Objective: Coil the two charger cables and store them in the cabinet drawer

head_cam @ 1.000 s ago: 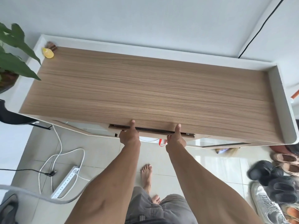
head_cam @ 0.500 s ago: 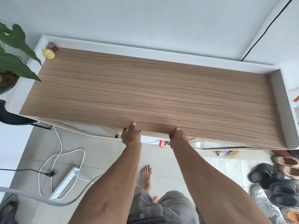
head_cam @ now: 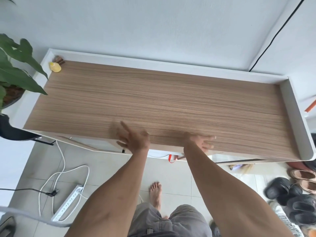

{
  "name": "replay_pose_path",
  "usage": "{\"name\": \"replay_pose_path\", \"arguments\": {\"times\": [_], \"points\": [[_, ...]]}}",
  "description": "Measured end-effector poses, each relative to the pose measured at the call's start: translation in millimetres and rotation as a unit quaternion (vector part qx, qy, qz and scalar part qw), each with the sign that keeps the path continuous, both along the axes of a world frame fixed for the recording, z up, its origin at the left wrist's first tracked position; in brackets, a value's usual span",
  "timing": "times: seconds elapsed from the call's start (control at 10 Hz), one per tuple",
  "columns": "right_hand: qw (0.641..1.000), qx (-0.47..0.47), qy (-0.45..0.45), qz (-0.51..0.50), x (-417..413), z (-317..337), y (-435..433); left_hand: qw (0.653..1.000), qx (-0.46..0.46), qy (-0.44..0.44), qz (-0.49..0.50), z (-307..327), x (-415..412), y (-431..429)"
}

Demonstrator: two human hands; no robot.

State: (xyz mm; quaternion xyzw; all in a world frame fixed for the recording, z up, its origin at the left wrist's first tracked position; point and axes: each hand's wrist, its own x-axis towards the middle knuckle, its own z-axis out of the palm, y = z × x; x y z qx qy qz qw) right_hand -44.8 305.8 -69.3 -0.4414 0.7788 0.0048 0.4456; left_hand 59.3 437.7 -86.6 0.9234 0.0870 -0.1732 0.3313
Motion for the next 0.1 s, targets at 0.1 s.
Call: {"name": "replay_pose_path", "arguments": {"times": [0.1], "points": [[0.972, -0.127, 0.009, 0.198, 11.5, 9.7, -4.4, 0.971, 0.042, -0.031, -0.231, 2.1, 7.5, -7.3]]}}
